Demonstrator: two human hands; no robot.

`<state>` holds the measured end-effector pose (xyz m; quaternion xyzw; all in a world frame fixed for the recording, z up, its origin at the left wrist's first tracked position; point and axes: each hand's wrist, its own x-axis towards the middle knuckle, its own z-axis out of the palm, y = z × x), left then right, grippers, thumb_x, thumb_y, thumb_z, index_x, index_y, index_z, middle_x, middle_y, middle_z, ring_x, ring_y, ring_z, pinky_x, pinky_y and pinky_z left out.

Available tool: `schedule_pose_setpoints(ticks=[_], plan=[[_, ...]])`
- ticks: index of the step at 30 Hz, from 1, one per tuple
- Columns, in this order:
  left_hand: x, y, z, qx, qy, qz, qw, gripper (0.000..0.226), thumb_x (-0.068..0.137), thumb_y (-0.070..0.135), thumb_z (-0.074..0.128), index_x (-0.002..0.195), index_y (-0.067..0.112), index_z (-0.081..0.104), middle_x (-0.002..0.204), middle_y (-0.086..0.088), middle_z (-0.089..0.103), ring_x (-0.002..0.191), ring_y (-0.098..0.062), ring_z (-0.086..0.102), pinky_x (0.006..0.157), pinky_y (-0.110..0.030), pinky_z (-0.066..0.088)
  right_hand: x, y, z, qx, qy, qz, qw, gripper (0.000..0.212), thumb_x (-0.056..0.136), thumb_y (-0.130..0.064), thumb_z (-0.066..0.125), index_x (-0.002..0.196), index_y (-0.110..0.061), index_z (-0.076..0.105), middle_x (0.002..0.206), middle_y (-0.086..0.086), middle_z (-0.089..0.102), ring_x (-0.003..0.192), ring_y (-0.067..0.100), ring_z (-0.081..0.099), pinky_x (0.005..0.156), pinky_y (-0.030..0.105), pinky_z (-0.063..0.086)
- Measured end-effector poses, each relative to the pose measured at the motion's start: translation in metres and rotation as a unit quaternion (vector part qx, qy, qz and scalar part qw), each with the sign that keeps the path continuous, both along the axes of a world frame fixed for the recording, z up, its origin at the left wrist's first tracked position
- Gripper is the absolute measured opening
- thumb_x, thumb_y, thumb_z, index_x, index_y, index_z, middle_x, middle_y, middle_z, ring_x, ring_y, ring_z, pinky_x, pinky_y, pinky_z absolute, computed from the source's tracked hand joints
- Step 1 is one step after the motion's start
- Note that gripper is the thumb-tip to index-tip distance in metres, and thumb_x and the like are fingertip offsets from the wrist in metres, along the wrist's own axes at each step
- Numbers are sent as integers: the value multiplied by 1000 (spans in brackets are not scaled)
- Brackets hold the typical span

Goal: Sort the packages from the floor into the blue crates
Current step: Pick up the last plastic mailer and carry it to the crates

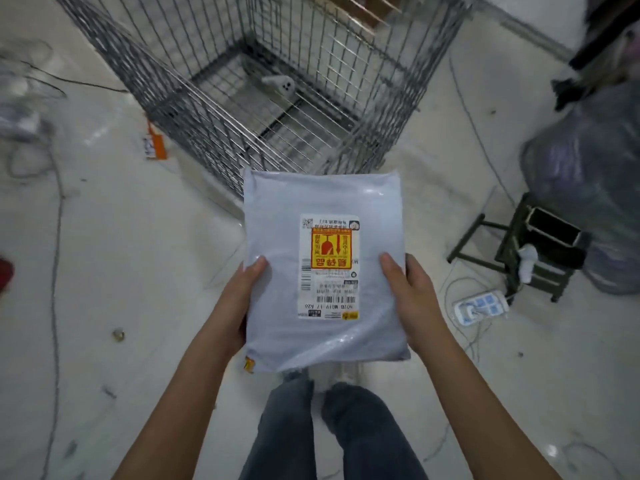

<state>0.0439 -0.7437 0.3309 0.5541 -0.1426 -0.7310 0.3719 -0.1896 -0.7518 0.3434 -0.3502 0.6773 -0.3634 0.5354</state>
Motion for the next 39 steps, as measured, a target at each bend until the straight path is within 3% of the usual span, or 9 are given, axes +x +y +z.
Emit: schedule_pose_setpoints(ticks=[3,6,10,12,19,21,27,32,39], plan=[[17,11,52,-31,-22,40,998,69,67,55,66,125,20,57,115,-8,69,102,-27,68,74,-37,57,18,0,54,-51,8,25,998,20,85,-47,58,94,-29,61,89,-12,71,77,-1,68,59,13,53],[29,26,97,-74,-67,76,992,51,77,53,61,119,24,61,107,-2,73,94,-22,71,67,-31,58,37,3,94,-80,-13,41,996,19,87,-43,59,92,-25,62,84,-11,71,73,-1,67,56,13,52],[46,54,140,-98,-124,146,977,42,86,47,57,120,23,60,112,-1,71,101,-21,68,84,-37,54,61,2,126,-86,-50,100,990,13,90,-37,58,90,-24,61,78,-20,72,69,-6,67,52,11,49],[53,73,151,-99,-136,181,969,36,88,43,57,118,24,61,111,0,71,99,-18,69,78,-30,56,70,-1,131,-87,-62,154,982,12,90,-37,57,89,-25,61,77,-24,71,70,-7,67,51,10,49],[47,172,167,-34,-158,352,922,30,82,42,64,106,23,66,104,1,74,91,-18,69,75,-31,52,108,9,145,-56,-127,366,920,13,88,-36,62,94,-24,65,90,-5,74,82,14,71,71,32,59],[46,202,175,-33,-141,426,893,36,80,38,68,110,18,65,109,-4,72,97,-21,68,83,-35,53,125,22,152,-44,-145,417,896,14,88,-34,63,96,-23,66,92,-2,75,83,15,71,70,32,59],[29,296,202,-42,-161,606,778,34,84,38,64,109,15,63,98,1,75,86,-13,72,62,-23,55,186,89,172,-35,-152,546,823,16,90,-33,59,91,-17,64,84,-7,74,77,10,69,67,27,56],[16,382,218,-10,-193,713,674,34,86,38,62,112,16,63,101,0,74,86,-15,72,64,-26,56,226,169,185,-10,-178,641,747,20,90,-33,59,96,-15,64,83,-10,75,73,6,71,53,17,52],[-2,505,218,30,-241,788,566,42,81,48,57,111,19,64,111,1,70,100,-19,68,93,-42,49,277,302,189,29,-167,735,657,27,88,-37,60,104,-15,65,90,-5,75,80,10,72,60,20,56]])
